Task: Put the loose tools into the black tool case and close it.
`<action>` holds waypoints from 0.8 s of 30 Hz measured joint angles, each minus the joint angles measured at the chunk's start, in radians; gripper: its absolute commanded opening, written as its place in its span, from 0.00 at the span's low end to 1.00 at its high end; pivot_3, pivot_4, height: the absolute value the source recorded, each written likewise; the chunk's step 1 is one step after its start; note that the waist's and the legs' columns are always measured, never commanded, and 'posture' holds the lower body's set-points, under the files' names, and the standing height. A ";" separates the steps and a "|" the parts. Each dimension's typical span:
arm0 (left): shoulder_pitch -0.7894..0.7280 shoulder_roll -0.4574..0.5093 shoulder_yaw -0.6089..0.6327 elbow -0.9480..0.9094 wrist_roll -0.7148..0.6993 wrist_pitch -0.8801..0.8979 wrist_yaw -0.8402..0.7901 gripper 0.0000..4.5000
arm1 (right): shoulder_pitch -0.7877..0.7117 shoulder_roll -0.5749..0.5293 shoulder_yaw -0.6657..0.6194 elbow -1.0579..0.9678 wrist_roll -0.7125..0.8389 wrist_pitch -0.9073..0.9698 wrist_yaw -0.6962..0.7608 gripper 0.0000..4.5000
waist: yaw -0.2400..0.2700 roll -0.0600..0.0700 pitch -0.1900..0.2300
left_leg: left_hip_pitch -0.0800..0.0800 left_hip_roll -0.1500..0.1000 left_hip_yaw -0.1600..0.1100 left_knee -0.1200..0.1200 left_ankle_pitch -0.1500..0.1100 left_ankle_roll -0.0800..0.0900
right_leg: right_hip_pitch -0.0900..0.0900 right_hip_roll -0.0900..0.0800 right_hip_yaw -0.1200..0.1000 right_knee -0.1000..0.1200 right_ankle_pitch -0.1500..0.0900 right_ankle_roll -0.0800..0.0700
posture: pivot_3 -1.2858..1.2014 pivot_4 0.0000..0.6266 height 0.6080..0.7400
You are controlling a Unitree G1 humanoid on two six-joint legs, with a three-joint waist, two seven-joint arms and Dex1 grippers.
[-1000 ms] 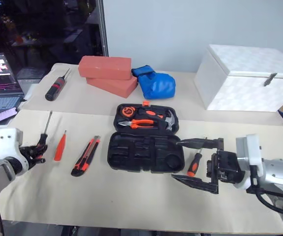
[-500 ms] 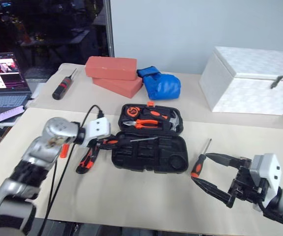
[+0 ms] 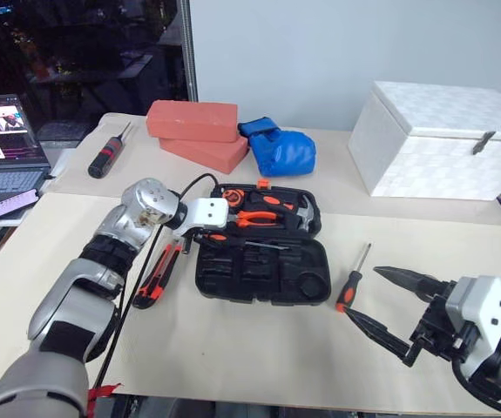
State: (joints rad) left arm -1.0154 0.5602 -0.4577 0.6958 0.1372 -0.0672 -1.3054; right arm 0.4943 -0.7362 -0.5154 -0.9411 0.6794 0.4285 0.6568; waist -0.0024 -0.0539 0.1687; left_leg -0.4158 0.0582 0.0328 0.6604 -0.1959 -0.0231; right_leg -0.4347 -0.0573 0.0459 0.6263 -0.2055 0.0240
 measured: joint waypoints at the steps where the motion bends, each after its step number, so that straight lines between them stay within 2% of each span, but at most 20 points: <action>1: 0.000 -0.009 0.001 0.013 0.007 0.000 0.004 0.19 | -0.003 0.000 0.002 -0.002 0.000 0.004 -0.007 1.00 | 0.000 0.000 0.000 | 0.000 0.000 0.000 0.000 0.000 0.000 | 0.000 0.000 0.000 0.000 0.000 0.000 | 0.52 0.24 1.00; 3: -0.002 -0.020 0.000 0.031 0.023 -0.001 0.013 0.19 | -0.008 0.000 0.006 -0.002 0.001 0.013 -0.011 1.00 | 0.000 0.000 0.000 | 0.001 0.000 -0.001 0.000 0.000 0.000 | 0.001 0.000 0.000 0.001 0.000 0.000 | 0.52 0.24 1.00; 5: -0.002 -0.025 0.001 0.041 0.028 0.001 0.019 0.42 | -0.010 0.000 0.006 -0.002 0.002 0.017 -0.011 1.00 | 0.001 0.000 0.000 | 0.001 0.000 -0.001 0.000 0.001 0.001 | 0.002 0.000 0.000 0.001 0.000 0.000 | 0.52 0.24 1.00; 6: -0.002 -0.026 0.000 0.042 0.032 0.003 0.015 0.46 | -0.012 -0.001 0.006 -0.002 0.002 0.017 -0.011 1.00 | 0.001 0.000 0.000 | 0.001 -0.001 -0.001 0.000 0.001 0.001 | 0.002 0.000 0.000 0.001 0.000 0.000 | 0.52 0.24 1.00; 10: 0.008 -0.024 0.041 -0.005 0.000 0.071 -0.018 0.76 | -0.013 -0.001 0.006 -0.002 0.002 0.018 -0.004 1.00 | 0.001 0.001 0.000 | 0.005 -0.003 -0.003 0.000 0.001 0.001 | 0.006 -0.001 0.000 0.001 0.000 0.000 | 0.52 0.24 1.00; 12: 0.048 -0.010 0.101 -0.082 -0.071 0.180 -0.048 0.76 | -0.001 0.002 0.005 -0.002 0.001 0.017 0.004 1.00 | -0.003 0.000 0.000 | 0.005 -0.003 -0.004 0.000 0.001 0.001 | 0.006 -0.001 0.000 0.001 0.000 0.000 | 0.52 0.24 1.00; 15: 0.092 0.002 0.205 -0.221 -0.193 0.382 -0.064 0.60 | 0.016 0.018 0.005 -0.002 -0.001 0.012 0.020 1.00 | -0.006 0.001 0.000 | 0.004 -0.003 -0.005 0.000 0.001 0.001 | 0.006 -0.001 -0.001 0.000 -0.001 0.001 | 0.52 0.24 1.00; 18: 0.156 -0.026 0.295 -0.361 -0.293 0.554 -0.007 0.34 | 0.020 0.031 0.006 0.007 -0.019 -0.001 0.024 1.00 | -0.007 0.001 0.000 | 0.004 -0.005 -0.005 0.000 0.000 0.003 | 0.007 -0.002 0.000 0.000 -0.002 0.002 | 0.52 0.24 1.00; 22: 0.252 -0.101 0.326 -0.465 -0.324 0.647 0.129 0.04 | -0.028 0.061 0.030 0.012 -0.036 -0.004 -0.021 1.00 | -0.007 0.001 0.000 | 0.004 -0.006 -0.006 0.000 0.000 0.003 | 0.008 -0.002 0.000 0.000 -0.002 0.003 | 0.52 0.24 1.00; 24: 0.311 -0.145 0.327 -0.528 -0.336 0.678 0.201 0.01 | -0.053 0.079 0.032 0.025 -0.044 0.002 -0.068 1.00 | -0.007 0.001 0.000 | 0.004 -0.006 -0.007 0.000 0.000 0.003 | 0.008 -0.002 0.000 0.000 -0.002 0.003 | 0.52 0.24 1.00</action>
State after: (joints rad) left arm -0.7046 0.4156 -0.1312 0.1675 -0.1984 0.6105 -1.1040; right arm 0.4414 -0.6572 -0.4834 -0.9161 0.6352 0.4306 0.5884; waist -0.0098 -0.0531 0.1685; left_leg -0.4115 0.0522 0.0258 0.6606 -0.1957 -0.0204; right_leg -0.4262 -0.0595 0.0458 0.6266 -0.2077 0.0269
